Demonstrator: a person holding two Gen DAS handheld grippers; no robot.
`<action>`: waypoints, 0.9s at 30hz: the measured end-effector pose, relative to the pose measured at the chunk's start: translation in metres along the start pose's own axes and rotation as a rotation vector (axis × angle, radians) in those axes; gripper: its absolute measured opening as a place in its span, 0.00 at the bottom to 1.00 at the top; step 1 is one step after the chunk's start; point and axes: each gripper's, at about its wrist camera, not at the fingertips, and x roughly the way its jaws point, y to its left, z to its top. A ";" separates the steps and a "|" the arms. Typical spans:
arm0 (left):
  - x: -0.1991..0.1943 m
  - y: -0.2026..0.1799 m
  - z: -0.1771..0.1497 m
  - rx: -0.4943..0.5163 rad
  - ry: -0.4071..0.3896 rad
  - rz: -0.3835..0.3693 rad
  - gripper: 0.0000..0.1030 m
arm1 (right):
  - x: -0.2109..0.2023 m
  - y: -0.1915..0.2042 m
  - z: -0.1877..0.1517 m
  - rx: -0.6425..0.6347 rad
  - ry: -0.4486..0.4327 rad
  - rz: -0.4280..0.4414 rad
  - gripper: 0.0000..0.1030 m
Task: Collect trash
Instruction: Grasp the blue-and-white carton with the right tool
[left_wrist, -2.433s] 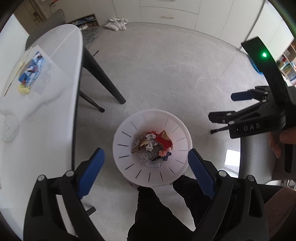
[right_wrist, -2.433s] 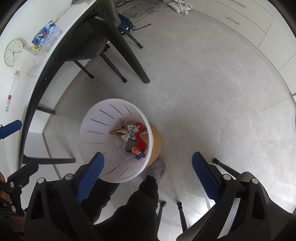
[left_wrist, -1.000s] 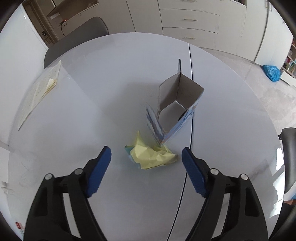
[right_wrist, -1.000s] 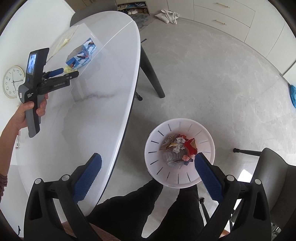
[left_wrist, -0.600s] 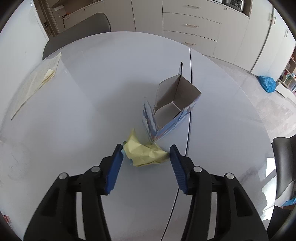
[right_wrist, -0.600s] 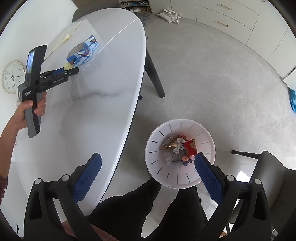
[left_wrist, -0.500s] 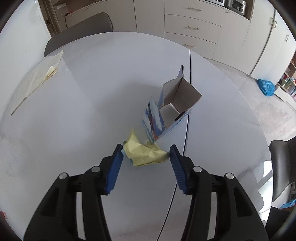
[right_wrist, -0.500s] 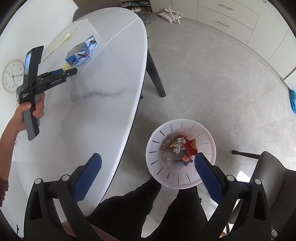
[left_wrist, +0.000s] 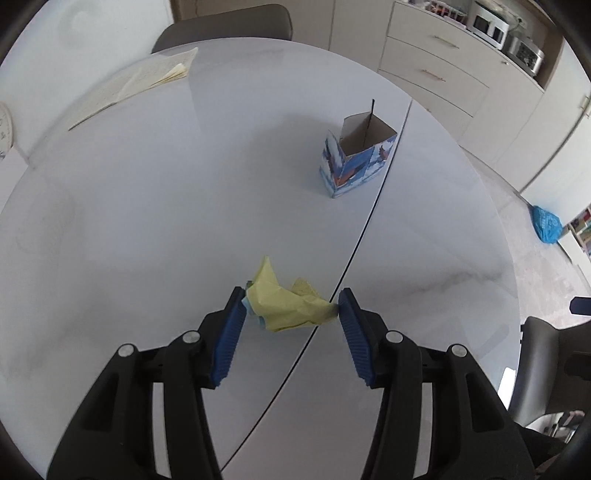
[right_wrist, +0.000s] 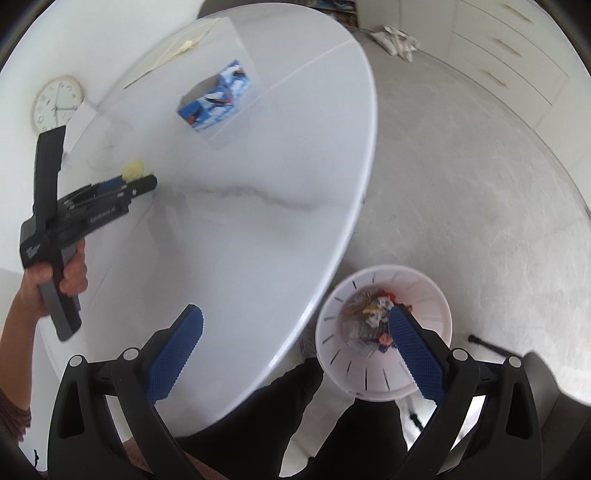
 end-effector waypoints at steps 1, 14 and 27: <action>-0.005 0.000 -0.002 -0.024 -0.003 0.018 0.49 | 0.000 0.007 0.011 -0.022 -0.009 0.007 0.97; -0.061 0.021 -0.032 -0.255 -0.038 0.054 0.50 | 0.022 0.102 0.153 -0.539 -0.098 -0.008 0.97; -0.054 0.040 -0.040 -0.315 -0.027 0.057 0.50 | 0.109 0.164 0.182 -1.307 0.134 -0.152 0.92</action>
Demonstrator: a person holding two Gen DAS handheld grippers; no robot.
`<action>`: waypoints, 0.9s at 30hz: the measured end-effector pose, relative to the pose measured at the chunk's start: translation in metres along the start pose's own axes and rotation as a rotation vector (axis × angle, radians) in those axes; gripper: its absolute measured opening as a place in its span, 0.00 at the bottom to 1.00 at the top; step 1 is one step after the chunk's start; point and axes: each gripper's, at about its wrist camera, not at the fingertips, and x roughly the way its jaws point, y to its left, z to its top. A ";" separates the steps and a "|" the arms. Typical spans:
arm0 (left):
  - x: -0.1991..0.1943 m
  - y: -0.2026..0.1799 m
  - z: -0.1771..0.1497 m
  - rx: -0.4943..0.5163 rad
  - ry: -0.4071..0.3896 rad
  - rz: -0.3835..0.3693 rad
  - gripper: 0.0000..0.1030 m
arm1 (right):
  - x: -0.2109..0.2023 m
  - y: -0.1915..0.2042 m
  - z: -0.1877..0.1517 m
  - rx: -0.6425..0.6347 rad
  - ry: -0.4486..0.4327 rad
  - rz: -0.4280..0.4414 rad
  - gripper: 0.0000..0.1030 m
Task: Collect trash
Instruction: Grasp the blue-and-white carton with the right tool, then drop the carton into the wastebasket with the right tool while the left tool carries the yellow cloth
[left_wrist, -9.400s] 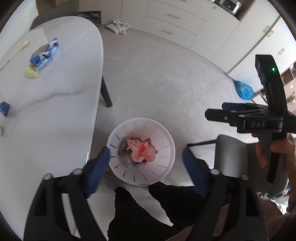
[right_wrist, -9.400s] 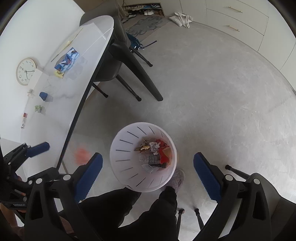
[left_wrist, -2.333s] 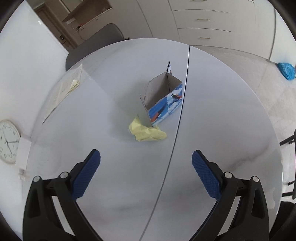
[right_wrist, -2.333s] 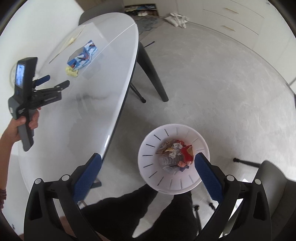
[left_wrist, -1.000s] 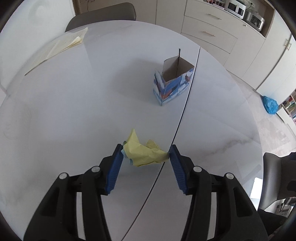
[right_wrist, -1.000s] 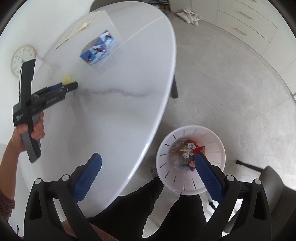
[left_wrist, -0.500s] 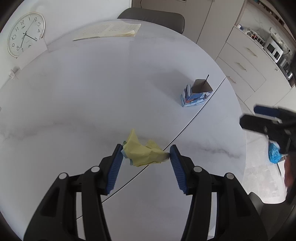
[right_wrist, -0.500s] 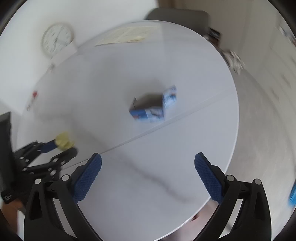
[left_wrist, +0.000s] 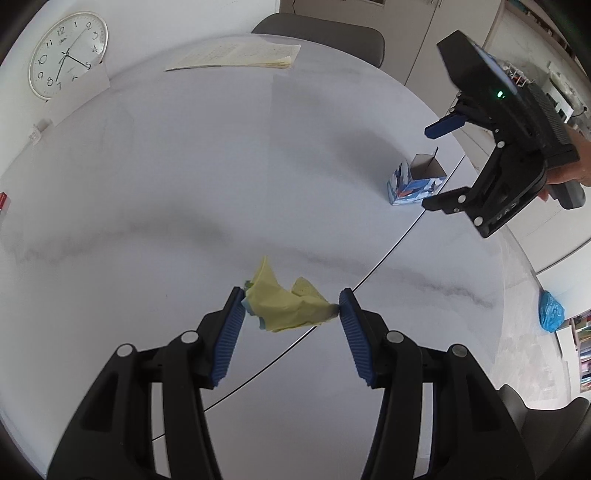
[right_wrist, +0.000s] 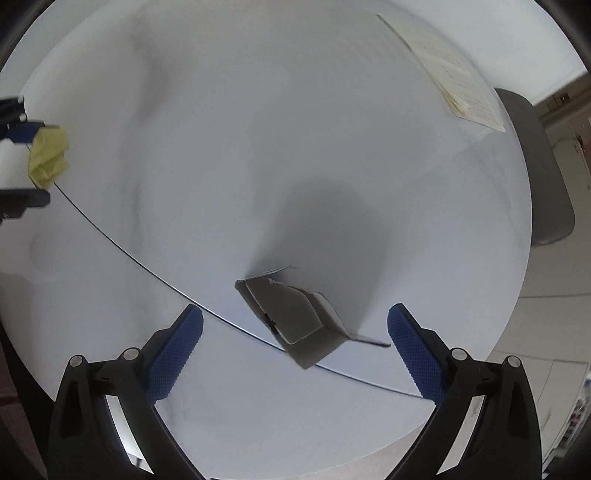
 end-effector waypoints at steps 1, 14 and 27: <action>0.001 0.000 0.001 -0.001 -0.002 0.000 0.50 | 0.007 -0.001 0.002 -0.012 0.022 0.001 0.82; -0.010 -0.007 -0.001 -0.011 -0.021 -0.015 0.50 | -0.002 -0.009 -0.028 0.364 -0.043 0.207 0.28; -0.051 -0.048 -0.023 0.107 -0.032 -0.029 0.50 | -0.090 0.069 -0.150 0.925 -0.404 0.428 0.27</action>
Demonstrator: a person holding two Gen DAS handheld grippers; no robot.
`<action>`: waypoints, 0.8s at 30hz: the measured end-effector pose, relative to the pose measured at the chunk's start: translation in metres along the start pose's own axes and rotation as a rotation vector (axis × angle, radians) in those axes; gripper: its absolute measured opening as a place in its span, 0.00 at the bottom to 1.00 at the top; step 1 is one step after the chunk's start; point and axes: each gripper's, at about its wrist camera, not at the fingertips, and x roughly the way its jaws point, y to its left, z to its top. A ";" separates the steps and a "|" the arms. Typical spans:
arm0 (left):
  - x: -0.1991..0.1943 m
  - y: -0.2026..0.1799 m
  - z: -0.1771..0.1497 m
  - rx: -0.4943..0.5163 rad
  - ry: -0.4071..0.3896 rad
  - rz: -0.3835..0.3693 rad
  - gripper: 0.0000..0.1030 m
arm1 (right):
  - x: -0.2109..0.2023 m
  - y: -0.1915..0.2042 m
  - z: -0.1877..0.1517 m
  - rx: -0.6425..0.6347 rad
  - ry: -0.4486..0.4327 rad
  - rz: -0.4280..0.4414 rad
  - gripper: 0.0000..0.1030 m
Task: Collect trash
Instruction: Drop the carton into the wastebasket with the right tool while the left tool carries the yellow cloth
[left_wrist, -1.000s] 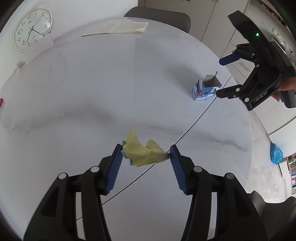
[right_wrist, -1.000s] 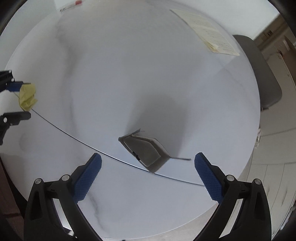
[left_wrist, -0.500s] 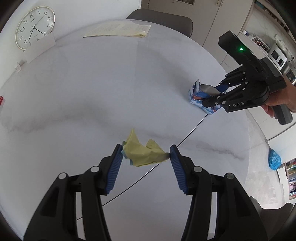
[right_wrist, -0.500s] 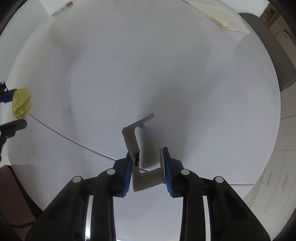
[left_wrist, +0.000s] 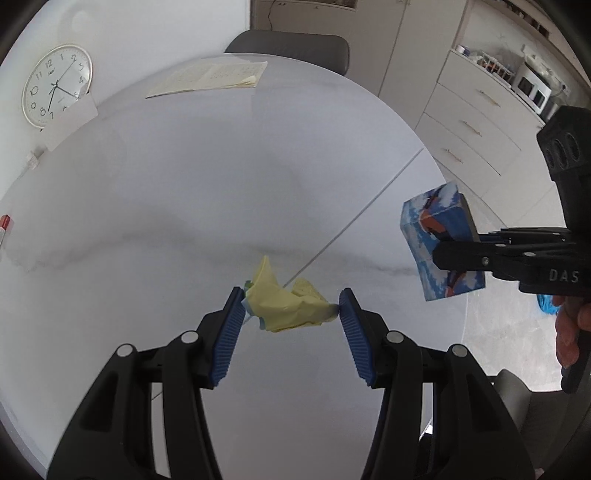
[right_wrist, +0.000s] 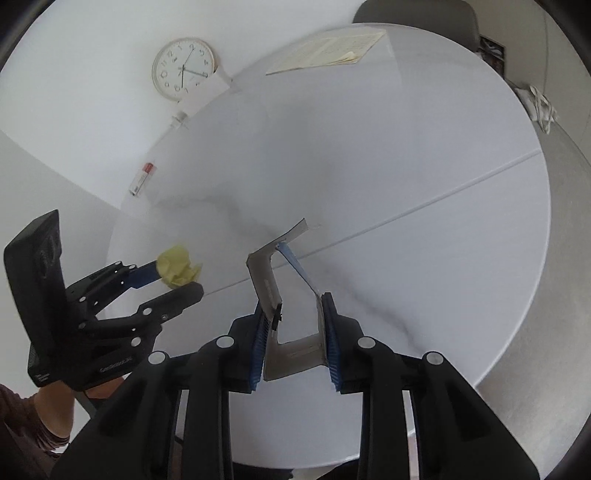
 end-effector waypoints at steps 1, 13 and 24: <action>-0.004 -0.009 -0.003 0.019 0.003 -0.009 0.50 | -0.007 -0.006 -0.006 0.017 -0.009 0.000 0.27; -0.023 -0.155 -0.051 0.139 0.060 -0.161 0.50 | -0.079 -0.078 -0.170 0.099 0.023 -0.168 0.27; -0.030 -0.226 -0.074 0.212 0.078 -0.111 0.50 | -0.023 -0.118 -0.216 0.128 0.091 -0.146 0.27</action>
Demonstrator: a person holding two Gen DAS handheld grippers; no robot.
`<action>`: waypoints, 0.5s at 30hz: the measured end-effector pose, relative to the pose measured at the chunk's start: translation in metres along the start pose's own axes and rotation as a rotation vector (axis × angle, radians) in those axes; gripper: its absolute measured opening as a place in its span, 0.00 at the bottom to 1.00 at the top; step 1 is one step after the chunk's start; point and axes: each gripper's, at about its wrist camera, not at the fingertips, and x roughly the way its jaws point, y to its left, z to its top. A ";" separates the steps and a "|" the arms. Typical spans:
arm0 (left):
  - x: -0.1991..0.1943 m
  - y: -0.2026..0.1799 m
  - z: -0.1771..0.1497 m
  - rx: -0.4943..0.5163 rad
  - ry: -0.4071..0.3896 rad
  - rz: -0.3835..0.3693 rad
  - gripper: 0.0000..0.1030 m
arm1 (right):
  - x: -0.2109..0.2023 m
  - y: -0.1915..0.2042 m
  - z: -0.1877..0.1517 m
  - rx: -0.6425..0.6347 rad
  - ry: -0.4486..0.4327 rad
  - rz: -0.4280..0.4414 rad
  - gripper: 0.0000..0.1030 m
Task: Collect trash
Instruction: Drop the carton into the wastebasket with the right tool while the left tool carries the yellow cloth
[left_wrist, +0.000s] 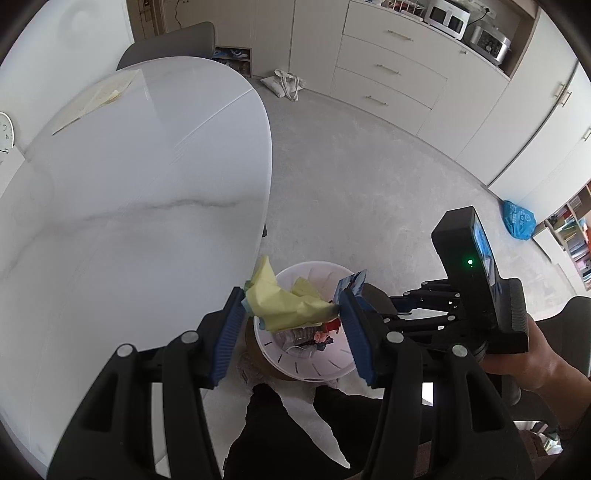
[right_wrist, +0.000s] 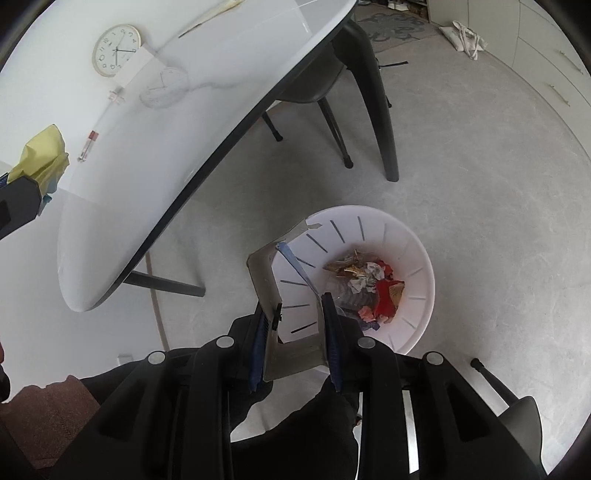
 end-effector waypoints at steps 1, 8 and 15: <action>-0.001 -0.004 -0.003 -0.006 0.002 0.000 0.50 | -0.001 0.000 -0.001 -0.008 -0.001 0.003 0.27; 0.005 -0.017 -0.008 -0.003 0.014 0.039 0.50 | 0.006 -0.014 -0.005 -0.028 -0.005 -0.015 0.41; 0.016 -0.026 -0.016 0.015 0.045 0.075 0.50 | 0.038 -0.032 -0.005 0.009 0.047 -0.082 0.74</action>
